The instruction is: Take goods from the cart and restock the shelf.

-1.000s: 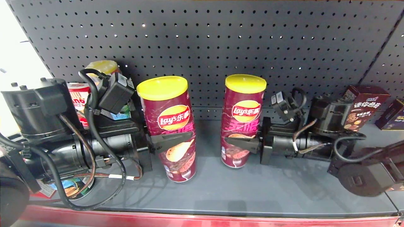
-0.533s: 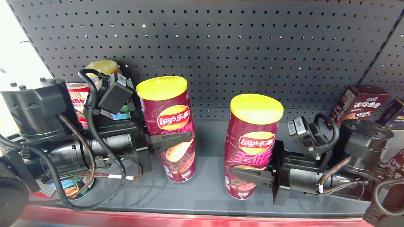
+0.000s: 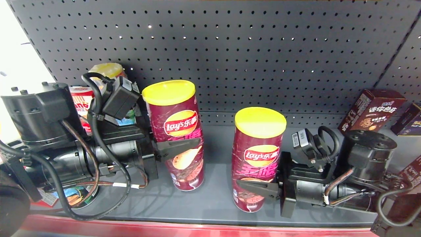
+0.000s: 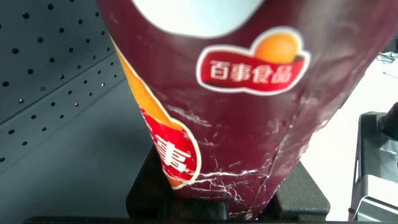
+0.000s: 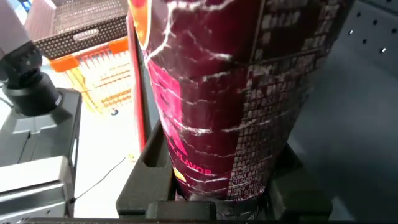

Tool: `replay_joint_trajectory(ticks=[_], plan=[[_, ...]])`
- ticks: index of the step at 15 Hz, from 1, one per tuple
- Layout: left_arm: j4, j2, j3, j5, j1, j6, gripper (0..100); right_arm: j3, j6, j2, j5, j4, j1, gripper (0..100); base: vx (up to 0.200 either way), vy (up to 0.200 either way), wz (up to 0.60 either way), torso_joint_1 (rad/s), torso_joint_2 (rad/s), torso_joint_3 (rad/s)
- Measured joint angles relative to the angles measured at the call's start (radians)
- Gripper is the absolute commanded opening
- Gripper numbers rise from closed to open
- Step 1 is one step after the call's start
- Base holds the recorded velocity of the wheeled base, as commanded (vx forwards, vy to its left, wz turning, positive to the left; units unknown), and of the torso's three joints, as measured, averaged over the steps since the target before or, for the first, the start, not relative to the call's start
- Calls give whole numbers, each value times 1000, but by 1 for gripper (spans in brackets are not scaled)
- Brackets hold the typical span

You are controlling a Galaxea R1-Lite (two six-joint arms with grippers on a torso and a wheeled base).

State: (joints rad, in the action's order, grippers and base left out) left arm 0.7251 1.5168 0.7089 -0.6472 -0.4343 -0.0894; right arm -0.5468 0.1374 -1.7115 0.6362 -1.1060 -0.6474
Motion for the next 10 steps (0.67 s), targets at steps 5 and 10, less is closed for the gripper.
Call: replay_joint_trajectory(ticks=[5, 10], plan=[[0, 0, -2, 0, 0, 0, 0, 1, 0, -40, -1, -53, 1, 100, 0, 0, 0, 0, 0, 0], [-1, 2, -3, 0, 0, -1, 0, 22, 3, -34, -2, -56, 14, 100, 0, 0, 0, 0, 0, 0]])
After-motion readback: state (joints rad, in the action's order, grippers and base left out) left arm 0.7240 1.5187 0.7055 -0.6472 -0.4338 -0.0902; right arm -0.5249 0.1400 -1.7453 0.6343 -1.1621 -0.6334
